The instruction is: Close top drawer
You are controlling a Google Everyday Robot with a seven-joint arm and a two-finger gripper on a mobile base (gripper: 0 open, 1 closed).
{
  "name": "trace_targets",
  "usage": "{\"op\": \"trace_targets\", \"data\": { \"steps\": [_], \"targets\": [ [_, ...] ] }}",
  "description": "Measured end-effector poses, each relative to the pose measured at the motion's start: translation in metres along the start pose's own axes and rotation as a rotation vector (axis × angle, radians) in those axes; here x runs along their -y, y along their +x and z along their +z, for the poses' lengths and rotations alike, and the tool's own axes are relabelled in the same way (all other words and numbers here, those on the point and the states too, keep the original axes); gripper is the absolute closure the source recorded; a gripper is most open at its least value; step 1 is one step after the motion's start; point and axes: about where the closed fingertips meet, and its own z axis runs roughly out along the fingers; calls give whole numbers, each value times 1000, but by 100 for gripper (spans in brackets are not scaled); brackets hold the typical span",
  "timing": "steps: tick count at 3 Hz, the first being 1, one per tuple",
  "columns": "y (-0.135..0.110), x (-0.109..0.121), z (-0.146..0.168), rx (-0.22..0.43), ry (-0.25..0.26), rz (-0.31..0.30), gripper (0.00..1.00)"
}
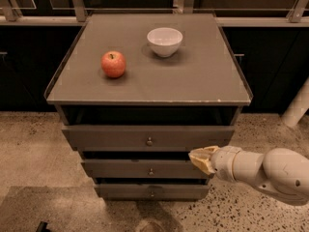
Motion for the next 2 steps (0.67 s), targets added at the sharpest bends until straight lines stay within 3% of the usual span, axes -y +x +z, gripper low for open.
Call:
{"op": "trace_targets", "data": {
  "steps": [1,2],
  "targets": [
    [0,0,0,0,0,0,11],
    [0,0,0,0,0,0,0]
  ]
}}
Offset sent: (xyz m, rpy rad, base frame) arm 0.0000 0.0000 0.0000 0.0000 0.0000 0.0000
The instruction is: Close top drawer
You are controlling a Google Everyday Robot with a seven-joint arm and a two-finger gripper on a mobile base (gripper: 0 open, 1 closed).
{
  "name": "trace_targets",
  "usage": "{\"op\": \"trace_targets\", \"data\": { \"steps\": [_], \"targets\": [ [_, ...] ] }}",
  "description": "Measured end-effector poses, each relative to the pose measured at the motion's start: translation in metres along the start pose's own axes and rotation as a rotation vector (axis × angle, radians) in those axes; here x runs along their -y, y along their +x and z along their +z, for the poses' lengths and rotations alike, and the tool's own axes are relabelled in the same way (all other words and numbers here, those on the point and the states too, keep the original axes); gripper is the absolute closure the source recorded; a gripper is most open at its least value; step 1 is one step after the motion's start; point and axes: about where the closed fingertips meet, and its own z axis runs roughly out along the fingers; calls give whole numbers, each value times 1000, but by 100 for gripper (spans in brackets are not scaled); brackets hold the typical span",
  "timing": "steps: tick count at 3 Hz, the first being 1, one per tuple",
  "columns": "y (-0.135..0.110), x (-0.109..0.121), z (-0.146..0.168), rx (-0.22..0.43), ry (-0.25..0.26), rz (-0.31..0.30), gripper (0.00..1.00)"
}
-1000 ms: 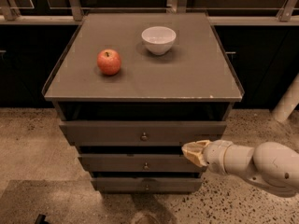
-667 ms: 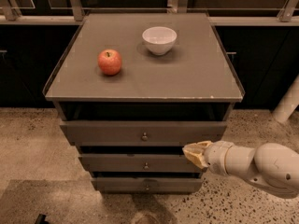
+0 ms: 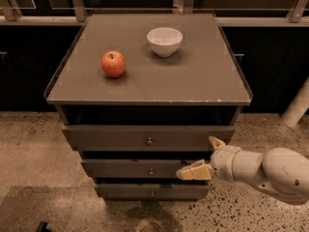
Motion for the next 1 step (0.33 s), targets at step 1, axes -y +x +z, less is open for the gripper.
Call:
{"op": "trace_targets", "data": {
  "steps": [1],
  "targets": [
    [0,0,0,0,0,0,0]
  ]
}}
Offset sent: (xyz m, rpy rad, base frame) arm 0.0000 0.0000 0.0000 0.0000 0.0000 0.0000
